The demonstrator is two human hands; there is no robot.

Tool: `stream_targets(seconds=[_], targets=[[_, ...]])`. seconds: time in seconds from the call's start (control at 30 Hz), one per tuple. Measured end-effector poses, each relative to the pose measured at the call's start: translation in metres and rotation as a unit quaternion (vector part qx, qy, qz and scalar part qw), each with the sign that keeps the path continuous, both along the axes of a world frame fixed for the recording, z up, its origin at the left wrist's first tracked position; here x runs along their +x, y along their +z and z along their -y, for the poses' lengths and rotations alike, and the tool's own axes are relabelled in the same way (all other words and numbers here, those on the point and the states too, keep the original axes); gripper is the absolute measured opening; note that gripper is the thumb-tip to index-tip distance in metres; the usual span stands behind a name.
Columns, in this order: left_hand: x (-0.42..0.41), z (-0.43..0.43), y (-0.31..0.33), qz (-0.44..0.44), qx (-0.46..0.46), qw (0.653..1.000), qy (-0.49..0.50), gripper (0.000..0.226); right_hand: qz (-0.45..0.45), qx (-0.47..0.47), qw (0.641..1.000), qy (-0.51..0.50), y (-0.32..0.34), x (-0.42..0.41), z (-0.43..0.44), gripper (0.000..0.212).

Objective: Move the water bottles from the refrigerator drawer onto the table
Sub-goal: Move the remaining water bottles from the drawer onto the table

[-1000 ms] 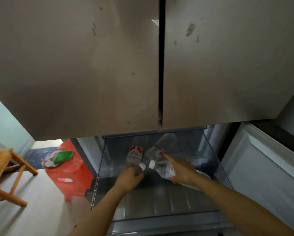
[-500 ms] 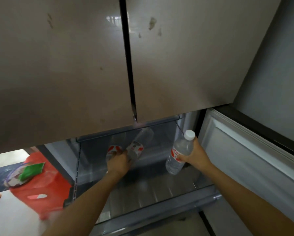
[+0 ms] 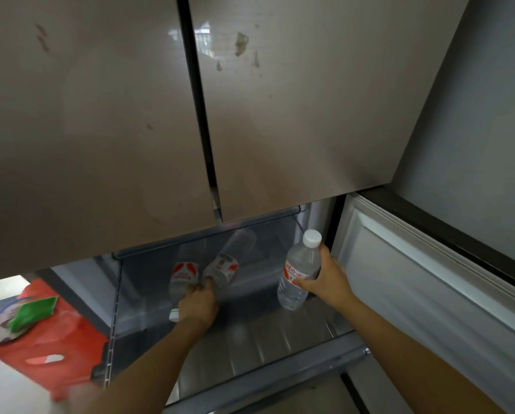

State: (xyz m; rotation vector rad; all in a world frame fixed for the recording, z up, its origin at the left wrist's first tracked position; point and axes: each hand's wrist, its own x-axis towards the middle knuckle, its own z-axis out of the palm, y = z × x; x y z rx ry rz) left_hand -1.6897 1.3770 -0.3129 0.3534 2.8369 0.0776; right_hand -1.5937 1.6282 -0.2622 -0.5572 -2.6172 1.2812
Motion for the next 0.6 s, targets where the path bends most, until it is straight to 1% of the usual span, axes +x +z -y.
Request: stream_targets(seconds=[0.13,0.33,0.47,0.6], targets=[[0.0,0.003,-0.003,-0.012,-0.023,0.999,-0.029,0.066,0.006,0.0,1.0,-0.006,-0.001,-0.001,0.0,0.096],[0.001,0.004,-0.006,-0.038,-0.01,0.997,-0.063,0.061,0.005,0.005,1.0,-0.008,-0.002,-0.001,0.0,0.095],[0.004,0.002,0.001,-0.027,0.024,0.998,-0.058,0.057,0.005,0.01,1.0,-0.01,-0.004,-0.001,0.0,0.095],[0.007,0.01,0.035,-0.035,0.061,0.995,-0.072,0.053,0.003,0.015,1.0,-0.004,-0.005,-0.002,0.0,0.096]])
